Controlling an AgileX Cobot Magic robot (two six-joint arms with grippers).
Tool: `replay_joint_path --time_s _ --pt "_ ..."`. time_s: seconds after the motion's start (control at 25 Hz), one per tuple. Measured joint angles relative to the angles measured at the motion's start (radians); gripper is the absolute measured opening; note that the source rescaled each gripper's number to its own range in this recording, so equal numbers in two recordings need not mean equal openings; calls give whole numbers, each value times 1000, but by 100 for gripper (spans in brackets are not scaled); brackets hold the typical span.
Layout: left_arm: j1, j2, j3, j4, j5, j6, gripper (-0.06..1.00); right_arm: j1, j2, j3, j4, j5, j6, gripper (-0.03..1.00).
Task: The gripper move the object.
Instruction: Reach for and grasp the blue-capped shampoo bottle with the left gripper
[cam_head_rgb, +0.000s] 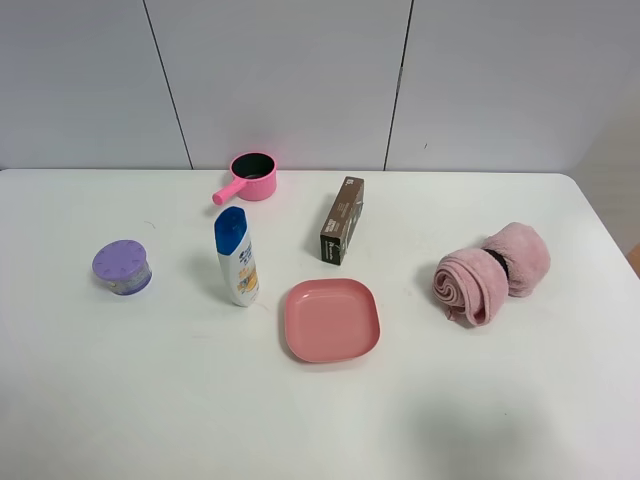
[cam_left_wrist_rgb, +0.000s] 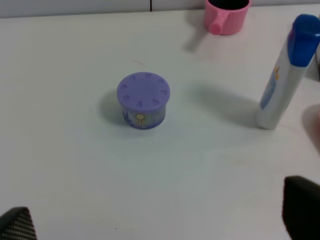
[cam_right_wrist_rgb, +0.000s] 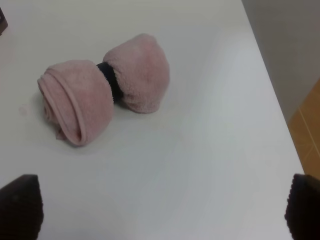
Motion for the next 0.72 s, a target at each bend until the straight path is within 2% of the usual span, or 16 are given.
replay_joint_path --time_s 0.72 --pt "0 0 0 0 0 0 100 0 0 0 0 0 0 100"
